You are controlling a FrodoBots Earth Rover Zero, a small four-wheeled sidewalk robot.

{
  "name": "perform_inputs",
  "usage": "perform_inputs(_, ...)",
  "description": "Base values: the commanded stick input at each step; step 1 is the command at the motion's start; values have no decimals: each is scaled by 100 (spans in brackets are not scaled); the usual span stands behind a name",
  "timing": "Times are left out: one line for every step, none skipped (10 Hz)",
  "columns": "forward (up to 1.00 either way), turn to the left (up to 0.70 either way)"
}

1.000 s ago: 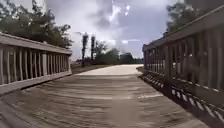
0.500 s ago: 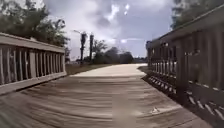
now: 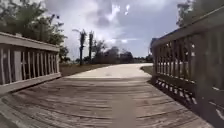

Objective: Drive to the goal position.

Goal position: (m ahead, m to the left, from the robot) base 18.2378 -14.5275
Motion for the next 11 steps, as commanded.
perform_inputs(85,0)
perform_inputs(85,0)
perform_inputs(85,0)
perform_inputs(85,0)
perform_inputs(85,-34)
perform_inputs(85,-33)
perform_inputs(85,-18)
perform_inputs(85,-5)
perform_inputs(85,0)
perform_inputs(85,0)
perform_inputs(85,0)
